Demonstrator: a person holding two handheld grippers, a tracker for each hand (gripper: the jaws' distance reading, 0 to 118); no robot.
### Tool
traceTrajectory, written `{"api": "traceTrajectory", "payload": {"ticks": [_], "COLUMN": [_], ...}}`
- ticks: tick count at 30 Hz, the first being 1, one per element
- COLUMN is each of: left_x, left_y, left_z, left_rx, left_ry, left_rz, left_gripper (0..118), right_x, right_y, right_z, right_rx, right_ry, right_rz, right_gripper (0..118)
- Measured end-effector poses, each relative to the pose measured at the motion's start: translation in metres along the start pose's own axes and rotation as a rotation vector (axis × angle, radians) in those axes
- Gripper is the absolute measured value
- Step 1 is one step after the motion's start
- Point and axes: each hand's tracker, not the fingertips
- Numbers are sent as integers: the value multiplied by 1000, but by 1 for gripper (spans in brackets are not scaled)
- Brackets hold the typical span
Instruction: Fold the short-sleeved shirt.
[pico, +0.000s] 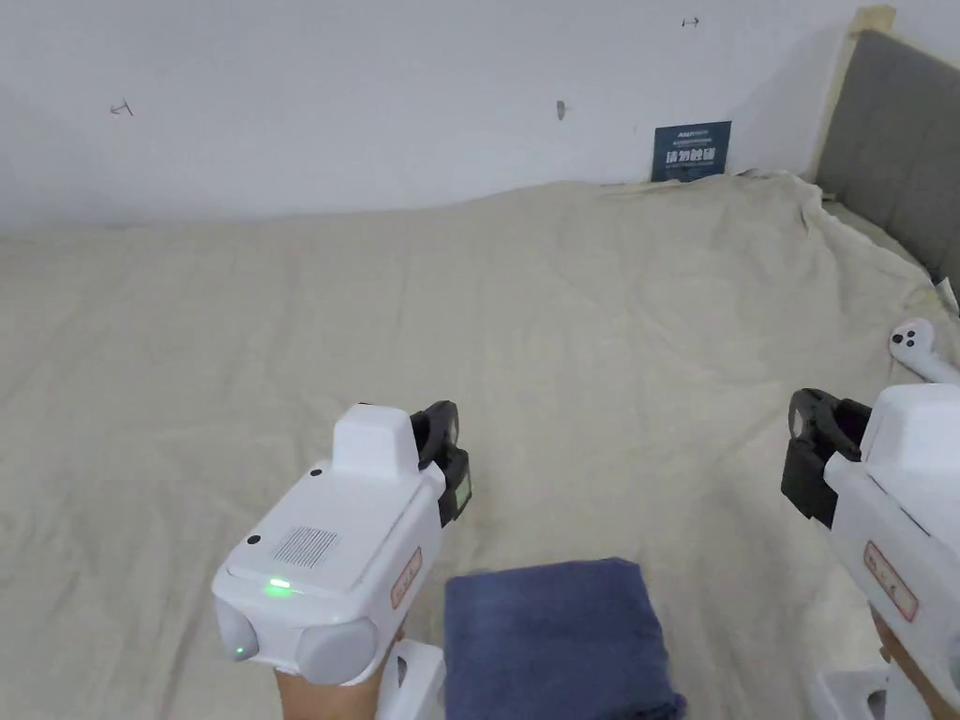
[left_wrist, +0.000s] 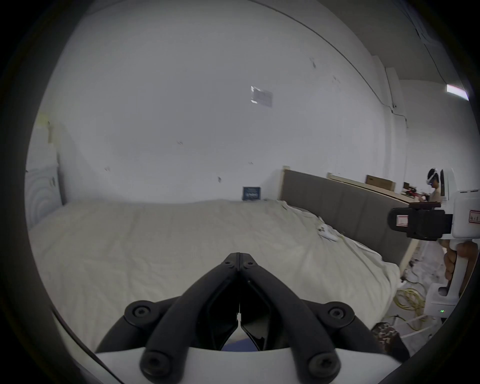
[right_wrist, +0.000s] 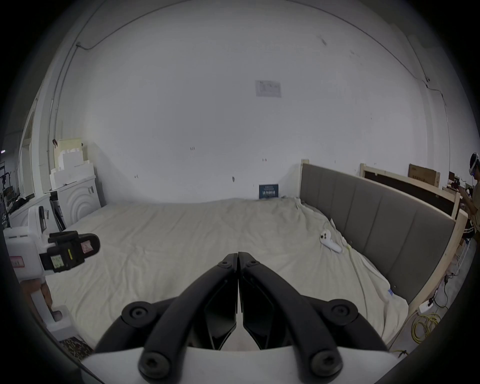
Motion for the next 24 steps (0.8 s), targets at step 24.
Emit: {"api": "traceTrajectory", "payload": {"ticks": [24], "left_x": [-68], "left_y": [-10], "left_z": [47], "left_rx": [98], "left_ry": [258], "left_rz": [37], "left_gripper": [0], "right_x": [-49], "right_y": [-14], "right_z": [-4], "right_rx": [151], "right_ry": [5], "right_rz": [68], "right_gripper": [0]}}
